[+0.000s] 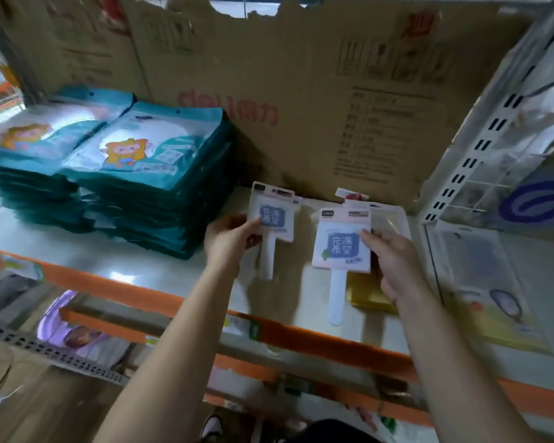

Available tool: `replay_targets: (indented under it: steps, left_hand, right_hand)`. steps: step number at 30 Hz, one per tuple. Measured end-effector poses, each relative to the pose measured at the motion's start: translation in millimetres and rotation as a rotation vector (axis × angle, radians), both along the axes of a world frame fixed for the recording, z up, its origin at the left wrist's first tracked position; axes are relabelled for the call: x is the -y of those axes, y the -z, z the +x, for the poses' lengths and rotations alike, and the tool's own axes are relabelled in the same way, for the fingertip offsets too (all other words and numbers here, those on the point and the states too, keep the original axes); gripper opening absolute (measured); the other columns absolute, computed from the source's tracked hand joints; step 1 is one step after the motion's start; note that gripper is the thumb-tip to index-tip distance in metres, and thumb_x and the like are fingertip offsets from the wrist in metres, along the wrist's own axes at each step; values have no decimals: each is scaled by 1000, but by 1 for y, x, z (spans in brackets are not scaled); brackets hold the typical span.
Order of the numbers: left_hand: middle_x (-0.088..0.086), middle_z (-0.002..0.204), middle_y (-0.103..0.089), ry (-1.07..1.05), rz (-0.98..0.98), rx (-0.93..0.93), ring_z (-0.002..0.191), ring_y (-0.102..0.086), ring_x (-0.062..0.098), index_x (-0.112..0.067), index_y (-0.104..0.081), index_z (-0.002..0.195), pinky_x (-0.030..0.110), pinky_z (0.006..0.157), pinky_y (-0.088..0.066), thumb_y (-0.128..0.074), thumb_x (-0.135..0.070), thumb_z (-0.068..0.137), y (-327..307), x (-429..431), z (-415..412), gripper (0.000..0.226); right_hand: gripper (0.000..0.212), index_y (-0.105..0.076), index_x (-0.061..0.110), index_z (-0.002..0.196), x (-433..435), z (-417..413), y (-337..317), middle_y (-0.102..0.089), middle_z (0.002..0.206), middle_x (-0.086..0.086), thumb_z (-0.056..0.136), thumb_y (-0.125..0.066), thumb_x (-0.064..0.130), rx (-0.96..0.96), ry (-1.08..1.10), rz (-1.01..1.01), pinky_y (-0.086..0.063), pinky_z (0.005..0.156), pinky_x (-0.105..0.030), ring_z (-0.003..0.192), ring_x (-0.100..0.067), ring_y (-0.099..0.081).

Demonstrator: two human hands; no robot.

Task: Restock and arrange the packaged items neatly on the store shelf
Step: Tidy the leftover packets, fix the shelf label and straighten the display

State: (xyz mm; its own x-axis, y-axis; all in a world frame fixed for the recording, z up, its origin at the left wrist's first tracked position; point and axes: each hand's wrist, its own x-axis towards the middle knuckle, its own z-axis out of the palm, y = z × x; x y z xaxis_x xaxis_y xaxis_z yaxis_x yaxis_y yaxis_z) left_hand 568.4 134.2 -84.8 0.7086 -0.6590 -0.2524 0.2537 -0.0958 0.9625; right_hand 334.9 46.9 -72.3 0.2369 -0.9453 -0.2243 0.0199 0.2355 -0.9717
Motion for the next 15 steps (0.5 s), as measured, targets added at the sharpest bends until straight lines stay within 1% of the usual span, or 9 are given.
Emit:
replay_targets:
  steps: [2, 3, 5, 6, 8, 11, 13, 15]
  left_hand:
    - [0, 78, -72, 106, 2, 6, 65, -70, 5, -19, -61, 92, 14, 55, -51, -76, -26, 80, 4, 14, 9, 21]
    - [0, 81, -71, 128, 21, 70, 65, -70, 4, -21, -60, 91, 15, 56, -52, -77, -28, 79, 7, 19, 14, 21]
    - [-1, 80, -72, 123, 89, 307, 64, -70, 6, -21, -66, 85, 19, 57, -52, -79, -37, 75, 13, 23, 22, 23]
    - [-3, 77, -72, 125, 120, 433, 63, -69, 7, -20, -69, 84, 18, 56, -51, -79, -41, 75, 15, 22, 25, 25]
    - [-9, 74, -69, 180, 167, 610, 62, -64, 0, -19, -72, 87, 11, 55, -44, -73, -45, 80, 19, 21, 30, 27]
    - [-23, 67, -58, 227, 177, 735, 54, -56, -11, -18, -72, 95, 1, 50, -38, -68, -42, 85, 20, 21, 38, 27]
    - [-22, 65, -57, 243, 183, 763, 57, -53, -11, -17, -72, 95, 3, 49, -38, -67, -43, 86, 21, 26, 42, 28]
    - [-15, 69, -64, 278, 213, 769, 61, -56, -7, -18, -71, 90, 7, 52, -35, -65, -46, 87, 22, 30, 45, 28]
  right_hand:
    - [9, -70, 14, 94, -1, 4, 1, -76, 86, -2, 92, -64, 20, 1, 32, 11, -56, 55, -22, 77, -15, -73]
    - [9, -70, 12, 94, -3, 7, 0, -76, 85, -3, 92, -65, 19, 4, 52, 20, -55, 55, -22, 77, -15, -73]
    - [8, -70, 12, 94, -5, 12, 1, -76, 85, -4, 91, -65, 17, -3, 95, 30, -57, 57, -25, 76, -16, -73]
    - [7, -70, 12, 93, -6, 13, 1, -76, 85, -4, 91, -65, 17, -11, 109, 33, -58, 61, -27, 78, -16, -73]
    - [8, -70, 12, 95, -9, 17, 5, -76, 87, -5, 91, -65, 18, -29, 135, 37, -57, 71, -32, 81, -18, -73]
    - [12, -70, 9, 98, -16, 28, 9, -76, 89, -6, 91, -65, 17, -35, 175, 41, -56, 77, -36, 85, -21, -73]
    - [9, -70, 11, 95, -21, 34, 12, -76, 86, -4, 91, -65, 17, -37, 198, 39, -56, 74, -34, 83, -19, -73]
    - [7, -70, 12, 92, -24, 39, 12, -76, 84, -3, 91, -64, 17, -29, 214, 40, -55, 71, -32, 79, -16, -73]
